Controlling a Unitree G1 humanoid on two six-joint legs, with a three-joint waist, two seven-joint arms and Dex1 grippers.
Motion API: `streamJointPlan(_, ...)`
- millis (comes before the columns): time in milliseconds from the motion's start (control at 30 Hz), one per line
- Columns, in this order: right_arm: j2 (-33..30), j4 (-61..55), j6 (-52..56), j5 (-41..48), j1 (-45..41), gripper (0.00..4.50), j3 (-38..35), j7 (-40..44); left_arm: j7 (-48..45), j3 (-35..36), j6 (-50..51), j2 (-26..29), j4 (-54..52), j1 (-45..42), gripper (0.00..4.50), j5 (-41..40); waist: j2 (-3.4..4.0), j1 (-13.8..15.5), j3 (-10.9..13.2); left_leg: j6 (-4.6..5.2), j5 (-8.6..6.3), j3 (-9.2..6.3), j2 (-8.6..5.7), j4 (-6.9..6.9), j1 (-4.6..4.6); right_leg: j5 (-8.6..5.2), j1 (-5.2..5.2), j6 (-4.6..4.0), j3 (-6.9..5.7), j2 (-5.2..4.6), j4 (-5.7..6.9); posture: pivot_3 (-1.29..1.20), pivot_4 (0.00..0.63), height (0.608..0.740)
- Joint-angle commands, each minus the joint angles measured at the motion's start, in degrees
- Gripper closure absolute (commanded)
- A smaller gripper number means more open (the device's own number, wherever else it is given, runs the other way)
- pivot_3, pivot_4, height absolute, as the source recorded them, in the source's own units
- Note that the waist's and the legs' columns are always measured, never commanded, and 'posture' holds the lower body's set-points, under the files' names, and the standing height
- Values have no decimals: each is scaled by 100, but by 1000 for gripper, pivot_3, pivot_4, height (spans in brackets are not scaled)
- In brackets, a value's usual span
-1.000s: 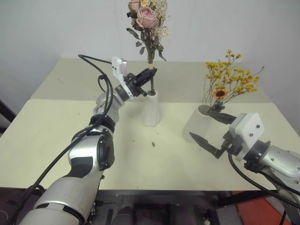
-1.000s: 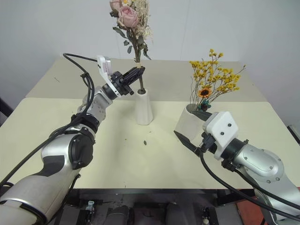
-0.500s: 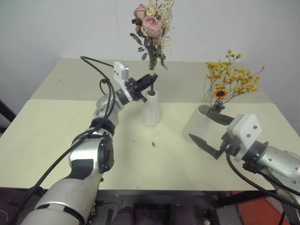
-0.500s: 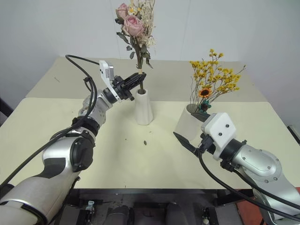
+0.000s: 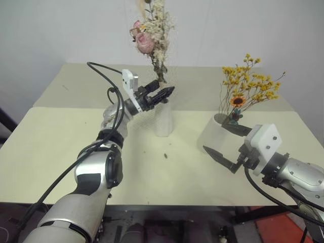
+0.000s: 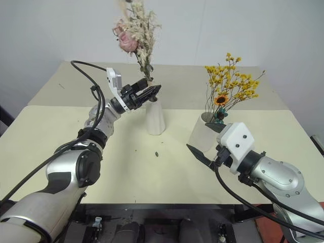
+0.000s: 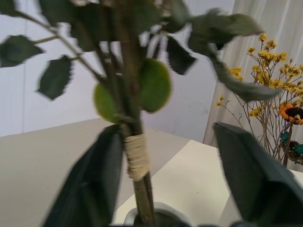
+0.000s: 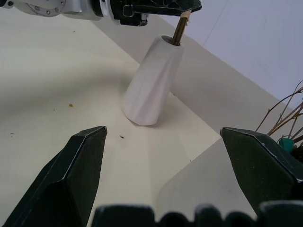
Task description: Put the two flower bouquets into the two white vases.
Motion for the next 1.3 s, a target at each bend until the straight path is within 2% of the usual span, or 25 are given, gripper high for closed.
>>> streamJointPlan(33,15,-84,-155,-39,-21,0,-95,4,-322,-117,-94,130,-317,47,20,38,0,-3,0,0,0,0,0,0,0,0,0,0,0,0,0,0,150,740)
streamJointPlan(200,29,2,-187,-84,-70,0,-21,18,-669,-543,-252,276,-499,185,20,348,0,3,0,0,0,0,0,0,0,0,0,-1,0,1,0,0,150,740)
streamJointPlan(333,46,122,-264,-166,-139,0,63,58,-375,-782,-236,385,-497,116,20,604,0,4,0,0,0,0,0,1,-1,1,0,-1,0,0,0,0,150,740)
streamJointPlan(467,72,212,-332,-211,-216,0,117,100,-139,-692,-233,404,-550,-19,20,514,0,5,0,0,0,-1,0,0,0,0,0,-1,0,1,0,0,150,740)
streamJointPlan(733,115,202,-338,-282,-203,0,127,81,-742,-644,-49,703,-1088,106,20,274,0,-10,0,0,0,0,1,0,1,0,0,-1,0,1,1,0,150,740)
streamJointPlan(867,118,181,-318,-300,-153,0,82,76,-766,-425,205,981,-1661,322,20,-87,0,-14,0,0,0,0,3,0,2,0,0,-1,1,1,2,0,150,740)
streamJointPlan(1000,124,197,-321,-306,-141,0,82,85,-972,-554,602,1285,-2460,714,20,-221,1,-11,0,0,0,-1,3,-1,3,0,0,-1,1,1,2,0,150,740)
streamJointPlan(1100,134,212,-323,-303,-151,0,96,92,-1048,-666,934,1818,-3354,1336,20,-188,1,-45,0,0,0,2,5,-1,6,1,0,-2,4,2,4,0,150,740)
streamJointPlan(1300,90,302,-360,-295,-139,0,63,194,-832,-456,1584,2700,-4980,2655,20,-441,2,-28,0,0,0,2,11,-1,12,1,1,-4,4,3,7,0,150,740)
